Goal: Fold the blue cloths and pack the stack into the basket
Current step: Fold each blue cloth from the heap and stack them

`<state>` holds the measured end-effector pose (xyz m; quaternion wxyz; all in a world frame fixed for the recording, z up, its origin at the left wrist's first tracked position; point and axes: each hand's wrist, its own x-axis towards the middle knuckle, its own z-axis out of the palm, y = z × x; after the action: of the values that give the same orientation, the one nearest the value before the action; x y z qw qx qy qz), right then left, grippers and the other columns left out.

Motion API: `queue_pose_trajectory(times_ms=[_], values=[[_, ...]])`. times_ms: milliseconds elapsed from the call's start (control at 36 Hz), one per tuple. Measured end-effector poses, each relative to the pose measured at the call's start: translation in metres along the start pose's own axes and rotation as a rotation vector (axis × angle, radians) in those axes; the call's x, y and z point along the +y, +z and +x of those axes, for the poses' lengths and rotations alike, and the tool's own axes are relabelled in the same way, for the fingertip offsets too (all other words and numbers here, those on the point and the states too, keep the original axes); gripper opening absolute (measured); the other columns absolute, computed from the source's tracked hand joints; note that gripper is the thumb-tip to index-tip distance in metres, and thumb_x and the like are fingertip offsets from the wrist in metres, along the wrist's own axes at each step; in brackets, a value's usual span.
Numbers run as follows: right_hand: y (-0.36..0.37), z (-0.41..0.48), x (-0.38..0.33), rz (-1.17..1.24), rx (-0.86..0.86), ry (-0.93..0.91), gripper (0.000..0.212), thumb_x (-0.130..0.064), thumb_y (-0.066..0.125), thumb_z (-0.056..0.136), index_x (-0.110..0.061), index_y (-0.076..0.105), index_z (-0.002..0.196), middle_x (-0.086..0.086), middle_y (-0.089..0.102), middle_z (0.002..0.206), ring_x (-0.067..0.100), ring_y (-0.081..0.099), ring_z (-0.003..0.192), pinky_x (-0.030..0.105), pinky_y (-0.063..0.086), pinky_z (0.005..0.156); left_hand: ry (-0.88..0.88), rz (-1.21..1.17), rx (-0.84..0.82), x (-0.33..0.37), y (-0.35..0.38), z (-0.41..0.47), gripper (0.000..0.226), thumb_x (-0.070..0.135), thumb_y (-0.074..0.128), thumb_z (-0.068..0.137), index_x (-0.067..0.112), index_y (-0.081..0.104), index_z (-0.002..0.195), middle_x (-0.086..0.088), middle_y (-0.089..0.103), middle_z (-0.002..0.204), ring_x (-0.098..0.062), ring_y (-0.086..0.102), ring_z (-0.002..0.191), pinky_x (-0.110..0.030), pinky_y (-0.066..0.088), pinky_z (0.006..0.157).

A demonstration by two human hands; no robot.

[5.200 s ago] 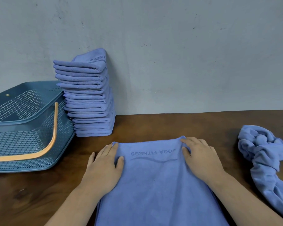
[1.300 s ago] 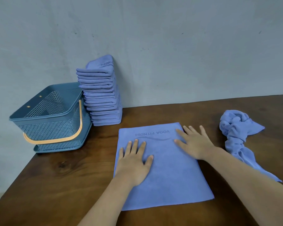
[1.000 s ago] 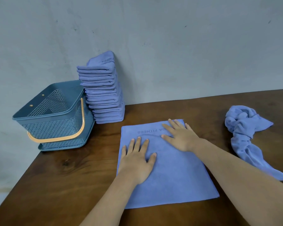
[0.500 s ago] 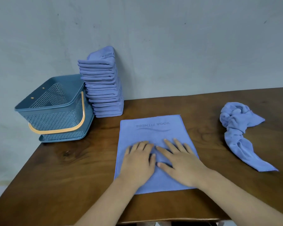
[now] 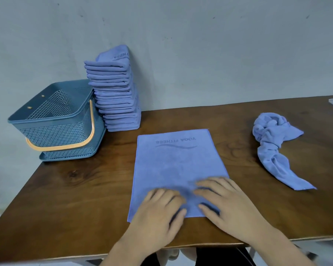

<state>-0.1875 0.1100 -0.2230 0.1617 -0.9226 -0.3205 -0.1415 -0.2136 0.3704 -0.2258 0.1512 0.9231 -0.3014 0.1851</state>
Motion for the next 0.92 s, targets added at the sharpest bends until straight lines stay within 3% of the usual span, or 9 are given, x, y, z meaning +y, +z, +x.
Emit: queue_pose_trajectory(times_ms=[83, 139, 333, 472, 611, 722, 861, 917], values=[[-0.002, -0.005, -0.003, 0.066, 0.057, -0.094, 0.01, -0.039, 0.065, 0.103, -0.038, 0.073, 0.11, -0.026, 0.063, 0.122, 0.002, 0.059, 0.114, 0.028, 0.05, 0.093, 0.109, -0.029, -0.038, 0.002, 0.0, -0.001, 0.019, 0.045, 0.06, 0.105, 0.027, 0.065, 0.103, 0.012, 0.058, 0.102, -0.016, 0.056, 0.095, -0.032, 0.048, 0.086], [-0.004, -0.006, -0.003, 0.104, 0.046, -0.095, 0.008, -0.038, 0.066, 0.104, -0.038, 0.074, 0.103, -0.027, 0.064, 0.115, -0.001, 0.059, 0.107, 0.025, 0.051, 0.086, 0.091, -0.067, -0.073, -0.001, 0.002, 0.0, 0.018, 0.046, 0.059, 0.107, 0.03, 0.064, 0.1, 0.015, 0.055, 0.1, -0.013, 0.054, 0.094, -0.031, 0.047, 0.086], [-0.002, -0.005, -0.004, 0.119, 0.018, -0.058, 0.021, -0.057, 0.072, 0.095, -0.039, 0.075, 0.105, -0.028, 0.063, 0.114, -0.001, 0.059, 0.106, 0.021, 0.049, 0.086, 0.022, -0.063, -0.09, 0.0, 0.004, 0.0, 0.021, 0.041, 0.045, 0.113, 0.031, 0.059, 0.101, 0.018, 0.052, 0.103, -0.011, 0.053, 0.095, -0.025, 0.042, 0.089], [0.002, -0.005, -0.002, 0.08, 0.031, -0.048, 0.01, -0.045, 0.066, 0.101, -0.039, 0.073, 0.106, -0.027, 0.063, 0.111, -0.001, 0.059, 0.103, 0.024, 0.052, 0.083, -0.021, -0.057, -0.104, 0.004, 0.003, 0.004, 0.022, 0.04, 0.037, 0.114, 0.032, 0.052, 0.102, 0.018, 0.049, 0.101, -0.009, 0.049, 0.092, -0.031, 0.046, 0.085], [-0.002, -0.004, -0.003, 0.077, 0.017, -0.062, 0.013, -0.044, 0.062, 0.105, -0.037, 0.072, 0.108, -0.026, 0.062, 0.11, 0.0, 0.058, 0.102, 0.022, 0.05, 0.084, -0.037, -0.003, -0.082, 0.015, 0.006, 0.009, 0.025, 0.058, 0.049, 0.105, 0.034, 0.057, 0.106, 0.019, 0.052, 0.099, -0.008, 0.05, 0.092, -0.028, 0.044, 0.08], [-0.009, -0.011, 0.007, 0.105, -0.006, -0.059, 0.011, -0.038, 0.064, 0.104, -0.037, 0.07, 0.113, -0.027, 0.061, 0.116, -0.002, 0.059, 0.107, 0.019, 0.049, 0.089, -0.099, -0.005, -0.05, 0.004, 0.004, -0.001, 0.015, 0.05, 0.053, 0.105, 0.037, 0.06, 0.107, 0.018, 0.054, 0.099, -0.01, 0.054, 0.092, -0.032, 0.05, 0.079], [-0.029, -0.038, 0.036, 0.169, 0.005, 0.167, 0.031, -0.02, 0.079, 0.094, -0.042, 0.072, 0.115, -0.034, 0.061, 0.122, -0.008, 0.06, 0.117, 0.012, 0.048, 0.09, -0.217, -0.046, -0.043, -0.036, -0.021, -0.038, 0.013, 0.044, 0.056, 0.1, 0.041, 0.063, 0.11, 0.026, 0.056, 0.11, -0.002, 0.055, 0.099, -0.026, 0.044, 0.086], [-0.034, -0.042, 0.039, 0.268, 0.028, 0.268, 0.028, -0.023, 0.077, 0.094, -0.042, 0.075, 0.114, -0.033, 0.065, 0.121, -0.007, 0.062, 0.117, 0.01, 0.047, 0.091, -0.278, -0.11, -0.041, -0.052, -0.032, -0.05, 0.015, 0.042, 0.058, 0.099, 0.042, 0.065, 0.112, 0.03, 0.057, 0.116, 0.0, 0.057, 0.104, -0.023, 0.045, 0.09]])
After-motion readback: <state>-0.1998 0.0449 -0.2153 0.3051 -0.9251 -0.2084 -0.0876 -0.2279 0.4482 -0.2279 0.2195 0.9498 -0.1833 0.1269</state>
